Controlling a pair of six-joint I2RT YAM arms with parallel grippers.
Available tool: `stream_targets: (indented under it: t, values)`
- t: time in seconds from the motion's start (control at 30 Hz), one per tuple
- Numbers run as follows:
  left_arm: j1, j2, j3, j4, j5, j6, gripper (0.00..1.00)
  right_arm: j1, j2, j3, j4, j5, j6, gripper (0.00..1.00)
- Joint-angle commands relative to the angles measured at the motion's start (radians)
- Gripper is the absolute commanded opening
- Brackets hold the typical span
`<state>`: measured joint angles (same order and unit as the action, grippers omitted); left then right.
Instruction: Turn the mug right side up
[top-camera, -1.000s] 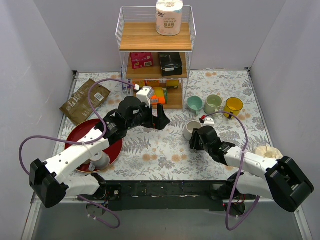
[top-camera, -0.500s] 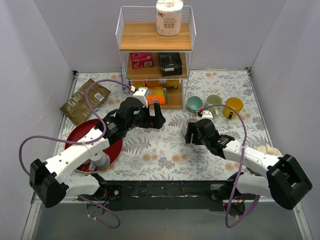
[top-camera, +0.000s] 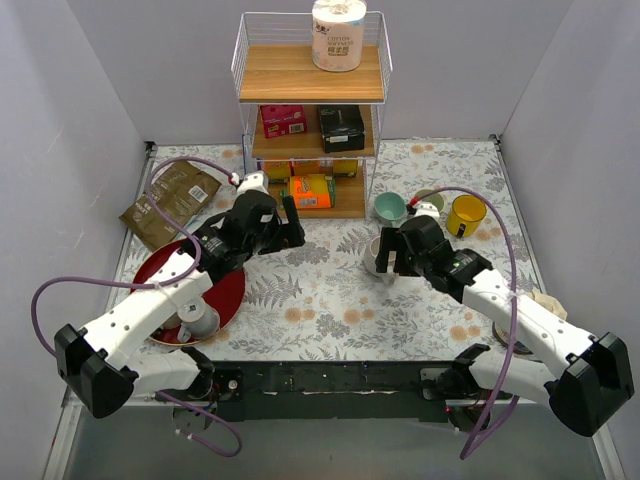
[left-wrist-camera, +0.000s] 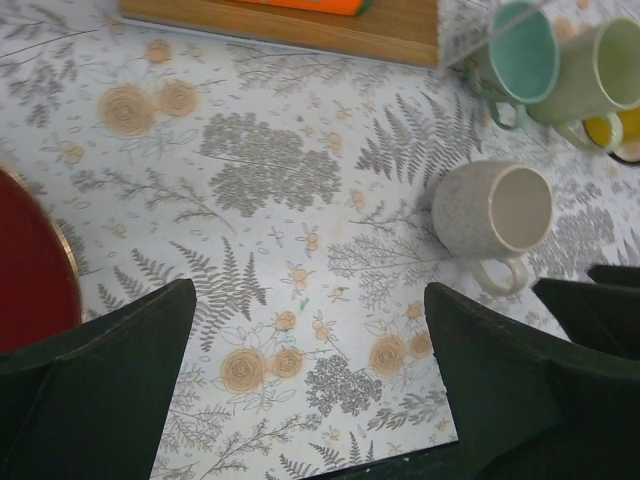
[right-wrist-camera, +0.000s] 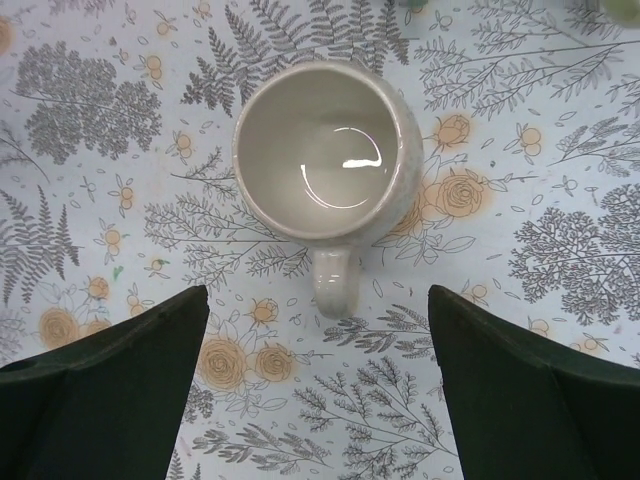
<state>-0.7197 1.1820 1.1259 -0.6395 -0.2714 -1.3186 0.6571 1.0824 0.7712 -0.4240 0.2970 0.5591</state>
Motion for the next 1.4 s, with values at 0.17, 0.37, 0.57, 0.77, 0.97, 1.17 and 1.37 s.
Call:
stream_targets:
  t: [0.17, 0.37, 0.57, 0.77, 0.97, 1.17, 1.37]
  values:
    - [0.281, -0.071, 0.055, -0.506, -0.159, -0.355, 0.98, -0.08, 0.0, 0.256, -0.176, -0.071, 0.001, 0.96]
    - [0.386, -0.157, 0.011, -0.641, -0.288, -0.496, 0.98, -0.112, 0.04, 0.283, -0.162, -0.177, -0.01, 0.95]
    - [0.495, -0.141, 0.011, -0.614, -0.4, -0.499, 0.98, -0.162, 0.086, 0.295, -0.159, -0.283, -0.027, 0.95]
    - [0.854, -0.075, -0.001, -0.436, -0.225, -0.259, 0.98, -0.185, 0.123, 0.35, -0.191, -0.345, -0.057, 0.94]
    - [1.011, -0.036, -0.02, -0.454, -0.2, -0.272, 0.98, -0.194, 0.148, 0.375, -0.208, -0.383, -0.07, 0.94]
    - [1.098, -0.125, -0.08, -0.468, -0.166, -0.367, 0.98, -0.198, 0.169, 0.393, -0.217, -0.417, -0.074, 0.94]
    - [1.198, -0.166, -0.072, -0.515, -0.216, -0.473, 0.98, -0.2, 0.191, 0.415, -0.231, -0.455, -0.077, 0.94]
